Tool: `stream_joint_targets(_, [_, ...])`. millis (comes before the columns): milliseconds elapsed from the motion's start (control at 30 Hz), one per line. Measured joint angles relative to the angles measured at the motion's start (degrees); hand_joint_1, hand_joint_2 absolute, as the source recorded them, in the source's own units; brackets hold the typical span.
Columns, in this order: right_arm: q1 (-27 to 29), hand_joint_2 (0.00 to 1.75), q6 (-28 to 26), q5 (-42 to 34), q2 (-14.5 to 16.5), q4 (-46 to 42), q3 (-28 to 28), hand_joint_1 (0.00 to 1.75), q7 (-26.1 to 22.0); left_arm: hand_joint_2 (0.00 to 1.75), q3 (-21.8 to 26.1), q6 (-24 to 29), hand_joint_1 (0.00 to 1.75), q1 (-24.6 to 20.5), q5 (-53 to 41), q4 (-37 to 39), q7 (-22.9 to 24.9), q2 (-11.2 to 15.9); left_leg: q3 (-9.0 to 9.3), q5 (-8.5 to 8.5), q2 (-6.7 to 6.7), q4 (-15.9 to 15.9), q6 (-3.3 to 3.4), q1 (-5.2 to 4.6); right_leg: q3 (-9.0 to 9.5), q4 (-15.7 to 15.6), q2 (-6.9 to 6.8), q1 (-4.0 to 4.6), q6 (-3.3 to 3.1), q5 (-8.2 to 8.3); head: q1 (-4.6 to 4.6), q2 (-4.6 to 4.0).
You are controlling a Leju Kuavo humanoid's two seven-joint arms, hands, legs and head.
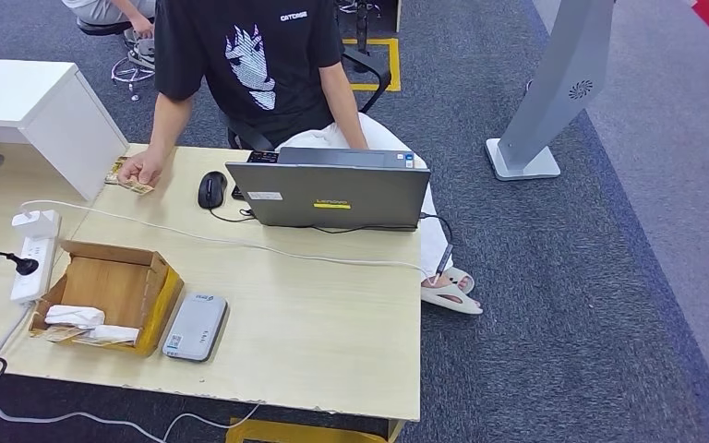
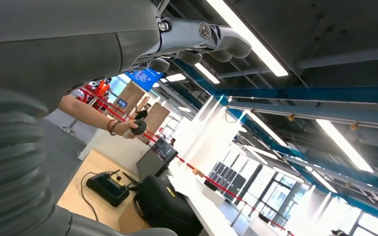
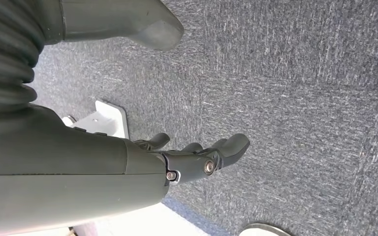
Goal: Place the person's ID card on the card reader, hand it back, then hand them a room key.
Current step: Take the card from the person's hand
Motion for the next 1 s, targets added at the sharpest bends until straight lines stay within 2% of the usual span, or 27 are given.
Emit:
stream_joint_targets(233, [-0.1,1.75,0.3,0.0,-0.1,0.2,1.0,0.00,-0.3,1.75,-2.9,-2.5,0.00,-2.4,-3.4,0.3,1.6,0.4,0.02,0.01,-0.01,0.0,0.01,0.00,-0.08,0.0,-0.01,0.00,0.00,0.01,0.00,0.00])
stream_joint_targets(467, [-0.3,1.75,0.7,-0.1,-0.3,0.9,1.7,0.00,-0.1,1.75,-13.4,-3.0,0.00,-7.6,-7.7,3.5,5.5,1.2,-0.01,0.10,-0.03,0.0,0.00,0.00,-0.03,0.0,-0.03,0.00,0.06,0.15,-0.01,0.00])
stream_joint_targets(700, [-1.1,1.75,-0.6,0.1,-1.2,5.4,1.6,0.00,-1.5,1.75,-24.6,-1.7,0.00,-13.9,-16.5,11.3,10.3,2.3,-0.05,0.16,-0.01,0.1,-0.01,0.00,-0.04,0.0,-0.01,0.00,0.04,0.21,-0.01,0.00])
stream_joint_targets(867, [-1.7,1.75,-1.6,0.1,-1.6,8.8,1.7,0.00,-1.2,1.75,-30.3,0.0,0.00,-15.1,-24.0,17.0,11.9,4.2,-0.05,0.16,-0.01,0.1,-0.01,0.00,-0.06,0.0,0.00,0.00,0.04,0.21,-0.01,0.00])
stream_joint_targets(1000, [-1.9,1.75,-1.7,-0.7,-1.6,10.4,1.5,0.00,-0.8,1.75,-33.6,1.9,0.00,-15.1,-26.4,21.4,12.4,5.3,-0.07,0.16,0.02,0.1,-0.02,0.00,-0.07,0.0,0.04,0.00,0.04,0.21,-0.01,0.00])
